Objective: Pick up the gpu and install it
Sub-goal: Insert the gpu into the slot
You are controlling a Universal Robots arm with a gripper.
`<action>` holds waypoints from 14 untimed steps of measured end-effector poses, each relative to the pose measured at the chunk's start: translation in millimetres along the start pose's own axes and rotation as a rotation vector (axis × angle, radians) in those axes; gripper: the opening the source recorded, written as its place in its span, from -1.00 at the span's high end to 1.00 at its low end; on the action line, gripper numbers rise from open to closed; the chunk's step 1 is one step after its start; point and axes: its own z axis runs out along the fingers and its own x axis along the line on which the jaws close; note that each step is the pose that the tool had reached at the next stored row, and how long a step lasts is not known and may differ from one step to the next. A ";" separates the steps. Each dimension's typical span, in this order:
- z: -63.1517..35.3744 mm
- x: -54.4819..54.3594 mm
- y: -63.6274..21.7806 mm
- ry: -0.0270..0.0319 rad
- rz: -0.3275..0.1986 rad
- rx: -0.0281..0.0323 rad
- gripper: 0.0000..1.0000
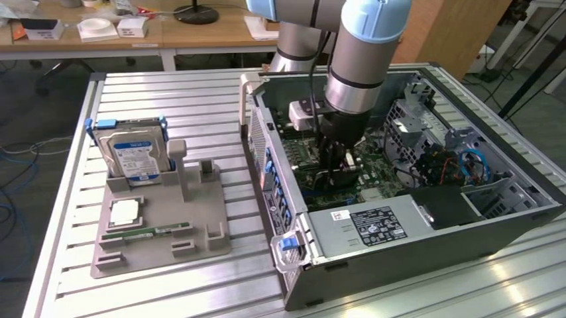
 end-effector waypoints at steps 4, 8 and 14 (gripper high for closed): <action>-3.1 0.2 0.0 0.0003 0.000 -0.0002 -0.02; -11.6 0.4 -0.1 0.0001 0.000 0.0000 -0.02; -26.3 0.2 0.2 -0.0001 0.000 0.0010 -0.02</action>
